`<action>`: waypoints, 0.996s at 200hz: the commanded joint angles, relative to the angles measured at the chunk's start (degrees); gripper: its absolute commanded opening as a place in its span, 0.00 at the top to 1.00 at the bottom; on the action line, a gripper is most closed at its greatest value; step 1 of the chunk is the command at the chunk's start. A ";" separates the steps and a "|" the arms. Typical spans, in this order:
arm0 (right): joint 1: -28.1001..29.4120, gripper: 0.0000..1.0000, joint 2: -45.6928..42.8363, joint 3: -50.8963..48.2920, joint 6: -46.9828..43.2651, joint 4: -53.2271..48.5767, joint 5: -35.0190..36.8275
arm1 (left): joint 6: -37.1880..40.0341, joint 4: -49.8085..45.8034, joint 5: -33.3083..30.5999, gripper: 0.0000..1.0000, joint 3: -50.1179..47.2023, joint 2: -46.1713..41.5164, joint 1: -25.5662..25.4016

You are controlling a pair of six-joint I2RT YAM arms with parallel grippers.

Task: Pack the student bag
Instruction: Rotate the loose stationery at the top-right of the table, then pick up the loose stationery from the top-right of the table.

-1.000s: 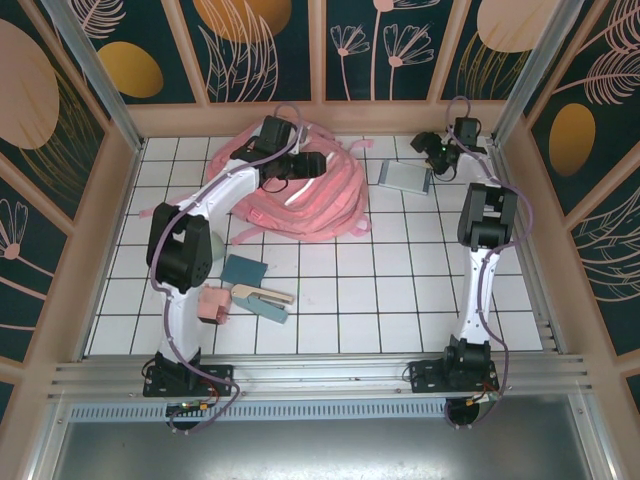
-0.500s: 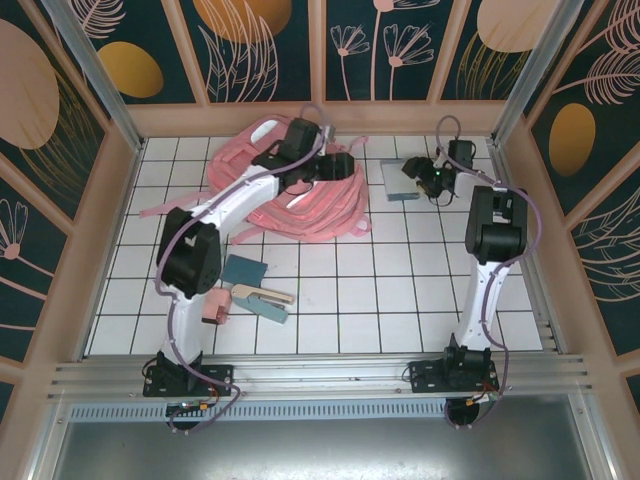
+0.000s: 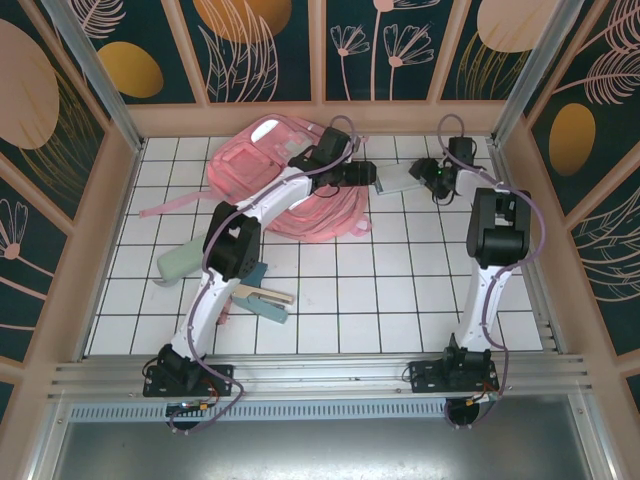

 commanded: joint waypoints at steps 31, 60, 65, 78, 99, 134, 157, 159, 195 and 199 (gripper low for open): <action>-1.05 0.30 5.55 11.55 -5.02 -8.02 2.00 | -0.92 -1.99 -2.09 0.33 3.78 5.29 1.16; -1.41 0.30 14.03 24.24 -6.87 -13.32 -8.01 | -1.72 -1.31 -1.37 0.34 2.48 5.34 1.17; -1.42 0.30 15.33 26.18 -7.06 -14.52 -9.52 | -1.74 -1.22 -1.36 0.34 2.30 5.41 1.26; -1.23 0.30 17.76 28.85 -6.71 -15.92 -12.28 | -2.25 -0.81 -1.03 0.34 1.89 5.39 1.29; -1.18 0.31 18.28 27.50 -5.50 -15.29 -14.91 | -3.60 1.13 0.50 0.36 0.21 5.35 1.40; -0.26 0.33 17.55 24.12 -6.09 -15.75 -18.07 | -5.11 2.97 2.73 0.39 -1.24 6.24 1.38; 0.91 0.34 14.92 19.09 -5.17 -12.19 -22.08 | -6.16 3.72 4.37 0.39 -1.24 6.65 1.26; 1.02 0.34 14.81 18.81 -5.04 -11.97 -22.40 | -6.20 3.79 4.49 0.39 -1.24 6.67 1.28; 2.68 0.35 11.48 13.78 -2.81 -7.92 -26.12 | -6.46 4.05 5.96 0.39 -1.88 6.79 1.37; 2.78 0.35 11.13 13.10 -2.44 -7.18 -27.05 | -6.56 4.15 6.15 0.39 -2.09 6.79 1.35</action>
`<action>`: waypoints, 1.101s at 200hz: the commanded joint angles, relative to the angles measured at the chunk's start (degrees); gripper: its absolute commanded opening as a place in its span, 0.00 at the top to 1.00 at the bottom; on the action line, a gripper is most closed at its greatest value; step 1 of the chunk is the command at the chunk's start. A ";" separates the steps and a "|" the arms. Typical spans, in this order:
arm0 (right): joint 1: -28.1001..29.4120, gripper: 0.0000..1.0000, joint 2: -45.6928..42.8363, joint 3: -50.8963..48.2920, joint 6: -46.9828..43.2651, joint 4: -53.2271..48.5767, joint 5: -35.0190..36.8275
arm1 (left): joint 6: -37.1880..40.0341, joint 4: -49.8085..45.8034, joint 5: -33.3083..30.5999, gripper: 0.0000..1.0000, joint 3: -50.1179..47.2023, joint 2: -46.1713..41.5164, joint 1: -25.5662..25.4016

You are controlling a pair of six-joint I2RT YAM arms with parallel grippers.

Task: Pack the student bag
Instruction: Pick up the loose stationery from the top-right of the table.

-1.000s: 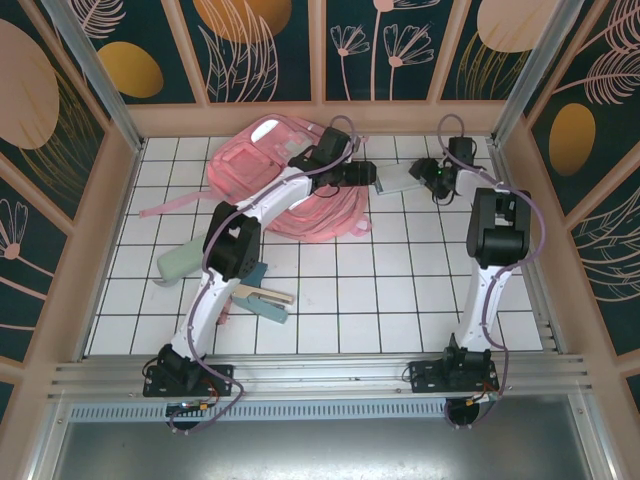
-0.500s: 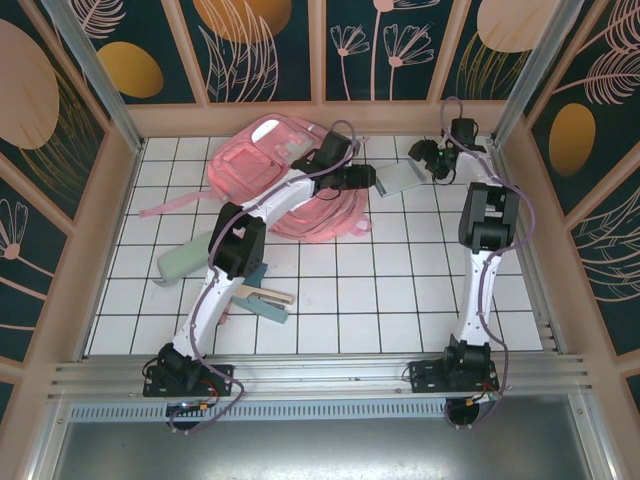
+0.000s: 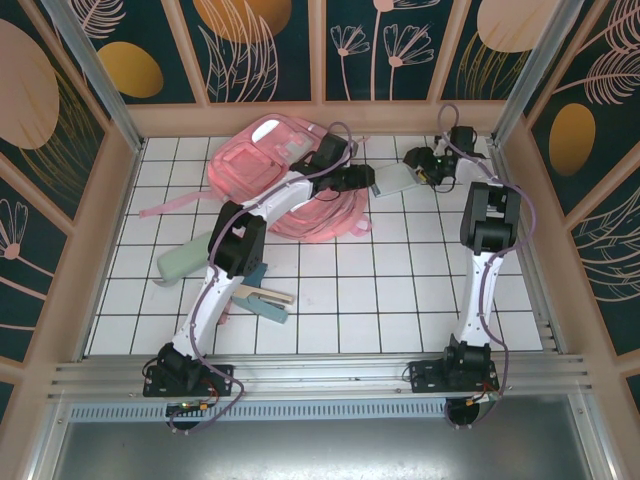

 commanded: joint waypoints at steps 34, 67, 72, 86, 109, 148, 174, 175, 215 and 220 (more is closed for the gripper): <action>4.43 0.37 -3.40 -7.18 5.78 1.44 -12.82 | -1.64 -0.16 2.24 0.39 -2.69 2.54 0.33; 4.07 0.39 -6.23 -9.17 7.33 2.50 -12.82 | -1.55 -0.50 2.16 0.39 -2.96 2.06 0.36; 3.90 0.40 -6.88 -9.64 7.69 3.03 -13.10 | -1.48 -0.51 2.14 0.39 -3.10 2.05 0.31; 3.45 0.40 -8.54 -11.01 8.77 4.51 -14.09 | -1.41 -0.59 2.07 0.39 -3.07 1.89 0.36; 3.26 0.42 -10.60 -12.92 10.72 6.69 -15.46 | -1.37 -0.67 1.98 0.39 -3.17 1.78 0.39; 3.59 0.46 -12.67 -16.00 12.88 9.23 -16.88 | -1.19 -0.61 1.86 0.39 -3.80 1.31 0.36; 4.14 0.52 -12.06 -17.10 13.27 10.08 -17.67 | -1.36 -0.16 2.06 0.39 -4.43 0.79 0.37; 4.18 0.52 -12.03 -17.10 13.25 10.08 -17.67 | -1.37 -0.16 2.07 0.39 -4.45 0.78 0.36; 4.32 0.70 -10.37 -15.71 10.51 5.84 -13.44 | -0.60 -0.24 1.51 0.39 -5.91 -0.98 0.38; 4.31 0.72 -10.54 -15.54 10.21 5.38 -12.72 | -0.45 -0.32 1.42 0.39 -6.09 -1.33 0.40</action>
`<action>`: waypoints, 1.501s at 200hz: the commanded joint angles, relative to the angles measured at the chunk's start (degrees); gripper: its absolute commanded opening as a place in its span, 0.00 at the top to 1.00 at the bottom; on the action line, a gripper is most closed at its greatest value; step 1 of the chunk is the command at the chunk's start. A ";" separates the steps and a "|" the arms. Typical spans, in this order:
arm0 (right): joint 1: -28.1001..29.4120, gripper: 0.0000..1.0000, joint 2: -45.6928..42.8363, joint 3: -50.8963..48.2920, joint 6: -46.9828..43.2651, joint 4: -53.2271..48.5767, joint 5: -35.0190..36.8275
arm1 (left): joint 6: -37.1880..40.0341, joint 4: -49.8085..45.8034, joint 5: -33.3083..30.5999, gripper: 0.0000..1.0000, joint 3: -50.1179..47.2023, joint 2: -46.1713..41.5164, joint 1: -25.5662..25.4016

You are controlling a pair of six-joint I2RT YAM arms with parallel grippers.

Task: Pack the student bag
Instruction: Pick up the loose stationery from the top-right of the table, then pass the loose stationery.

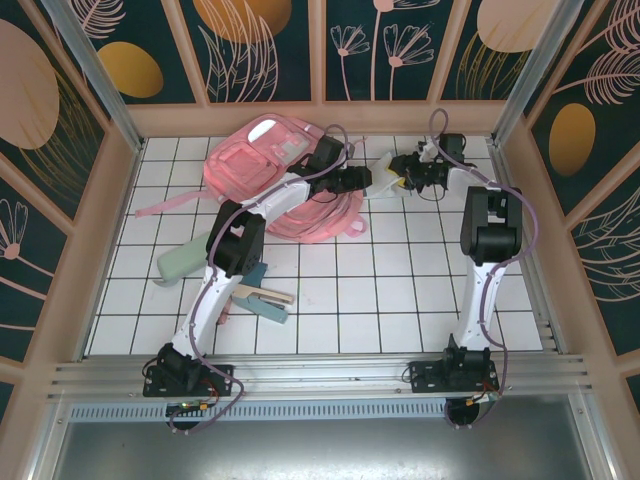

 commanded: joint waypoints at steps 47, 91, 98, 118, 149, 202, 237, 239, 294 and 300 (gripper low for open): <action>0.40 0.83 -3.85 2.32 -3.13 -7.47 7.71 | 3.39 -4.94 -2.93 0.34 -6.46 -8.68 0.78; 0.49 0.90 -13.83 -3.06 -0.37 -3.70 9.31 | 3.48 -0.07 -5.19 0.29 -22.27 -25.20 3.24; 0.49 0.90 -15.85 -4.44 0.04 -3.24 9.90 | 2.64 1.62 -5.00 0.29 -25.31 -28.14 3.58; 1.10 0.91 -22.19 -8.04 0.94 -2.80 11.85 | 0.43 5.31 -3.14 0.28 -33.23 -34.83 4.24; 2.69 0.92 -33.17 -15.36 5.02 0.11 12.13 | -4.71 11.62 2.01 0.26 -42.73 -43.11 4.25; 8.68 0.92 -49.11 -26.04 11.06 3.98 11.63 | -17.42 28.82 13.37 0.24 -56.93 -55.31 4.25; 12.75 0.91 -55.86 -31.49 16.84 9.72 10.36 | -19.79 32.67 14.65 0.22 -63.97 -60.72 4.17; 12.98 0.91 -56.13 -31.62 17.22 9.94 10.36 | -20.11 32.97 14.75 0.22 -64.37 -60.92 4.21; 18.97 0.91 -58.39 -32.86 22.35 14.12 10.31 | -25.34 40.32 16.56 0.26 -69.07 -62.16 3.30; 19.31 0.91 -58.53 -32.83 22.78 14.44 10.27 | -25.44 40.39 16.56 0.27 -69.11 -62.04 3.15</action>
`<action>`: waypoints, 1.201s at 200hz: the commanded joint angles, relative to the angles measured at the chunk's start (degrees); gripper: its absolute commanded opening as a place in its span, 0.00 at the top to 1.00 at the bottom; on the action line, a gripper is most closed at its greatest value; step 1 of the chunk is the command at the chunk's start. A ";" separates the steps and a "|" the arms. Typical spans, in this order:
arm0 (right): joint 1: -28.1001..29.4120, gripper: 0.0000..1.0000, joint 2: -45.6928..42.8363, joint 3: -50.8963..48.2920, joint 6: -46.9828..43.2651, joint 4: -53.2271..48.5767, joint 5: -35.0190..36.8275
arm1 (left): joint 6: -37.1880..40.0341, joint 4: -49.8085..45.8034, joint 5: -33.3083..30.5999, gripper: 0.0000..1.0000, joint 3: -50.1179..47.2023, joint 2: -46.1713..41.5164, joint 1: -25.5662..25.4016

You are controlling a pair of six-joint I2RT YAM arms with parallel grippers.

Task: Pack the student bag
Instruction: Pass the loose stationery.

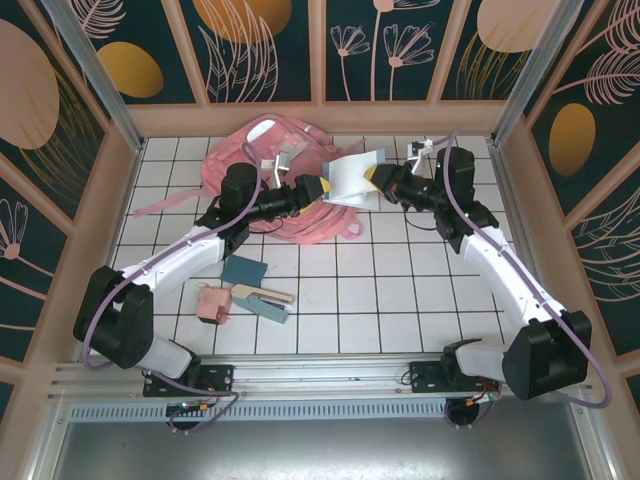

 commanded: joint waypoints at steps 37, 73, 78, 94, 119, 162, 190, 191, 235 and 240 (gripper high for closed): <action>2.77 0.91 -3.23 0.80 4.26 6.18 -1.34 | -3.54 5.91 1.50 0.39 -0.22 -0.82 -0.85; 2.81 0.91 -4.82 0.48 4.33 5.51 -1.07 | -3.67 6.37 0.95 0.51 -0.36 -1.91 -0.88; 2.77 0.91 -5.02 0.32 4.26 5.47 -1.01 | -3.67 6.48 0.88 0.53 -0.50 -2.04 -0.89; 2.76 0.91 -5.71 -0.18 4.02 4.94 -0.46 | -4.04 6.84 0.52 0.58 -0.55 -2.61 -0.87; 2.81 0.91 -6.06 -1.29 3.52 4.50 0.32 | -4.54 8.11 0.60 0.65 -0.59 -3.16 -0.89; 2.76 0.90 -5.97 -1.83 1.96 3.16 2.37 | -4.14 8.95 0.80 0.84 -0.55 -3.76 -0.87; 2.76 0.72 -6.11 0.13 -0.84 -1.02 4.41 | -2.34 7.17 -0.02 0.88 -0.55 -3.74 -0.87; 2.81 0.71 -6.07 0.27 -0.92 -1.14 4.48 | -2.25 7.02 -0.02 0.88 -0.55 -3.76 -0.88; 2.87 0.43 -6.97 4.83 -7.69 -9.77 7.29 | -0.69 5.35 -0.86 0.92 -0.55 -3.57 -0.83; 2.84 0.42 -7.22 5.05 -8.27 -10.46 7.78 | -0.39 5.03 -1.01 0.92 -0.56 -3.55 -0.89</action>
